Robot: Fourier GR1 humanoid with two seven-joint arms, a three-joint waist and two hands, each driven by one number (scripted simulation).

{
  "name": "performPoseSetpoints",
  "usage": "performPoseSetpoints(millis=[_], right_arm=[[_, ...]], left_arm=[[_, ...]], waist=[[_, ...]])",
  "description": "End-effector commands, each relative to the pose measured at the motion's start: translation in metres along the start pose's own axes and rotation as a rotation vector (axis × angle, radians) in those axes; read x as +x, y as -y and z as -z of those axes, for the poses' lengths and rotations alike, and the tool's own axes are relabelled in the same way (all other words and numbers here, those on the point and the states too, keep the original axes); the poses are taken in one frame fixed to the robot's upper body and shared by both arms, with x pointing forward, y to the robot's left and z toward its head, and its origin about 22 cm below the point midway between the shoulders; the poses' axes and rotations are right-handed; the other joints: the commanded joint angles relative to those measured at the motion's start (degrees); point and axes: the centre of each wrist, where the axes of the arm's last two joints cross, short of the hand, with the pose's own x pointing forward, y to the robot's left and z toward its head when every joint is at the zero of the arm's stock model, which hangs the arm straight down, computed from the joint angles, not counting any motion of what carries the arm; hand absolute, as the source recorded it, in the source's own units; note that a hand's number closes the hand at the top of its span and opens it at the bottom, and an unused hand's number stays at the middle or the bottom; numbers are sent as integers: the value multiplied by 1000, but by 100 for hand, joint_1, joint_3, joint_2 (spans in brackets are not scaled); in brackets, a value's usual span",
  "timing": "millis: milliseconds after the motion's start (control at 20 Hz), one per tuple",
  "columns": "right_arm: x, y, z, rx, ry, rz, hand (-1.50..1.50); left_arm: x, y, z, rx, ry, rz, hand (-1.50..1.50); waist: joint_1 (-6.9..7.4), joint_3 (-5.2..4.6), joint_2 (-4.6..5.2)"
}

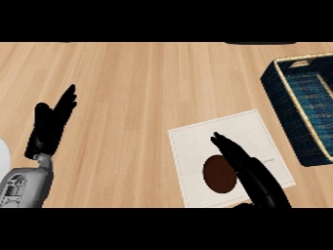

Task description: Pick the cupcake from the placemat and place it in the basket

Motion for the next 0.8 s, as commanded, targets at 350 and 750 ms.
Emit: performPoseSetpoints(millis=[350, 750], right_arm=[[-18, -9, 13, 36, 8, -37, 150], [0, -12, 38, -53, 87, -215, 150]], left_arm=[[3, -21, -4, -12, 0, 8, 0], [8, -9, 0, -12, 7, -3, 0]], waist=[[8, 0, -1], [13, 0, 1]])
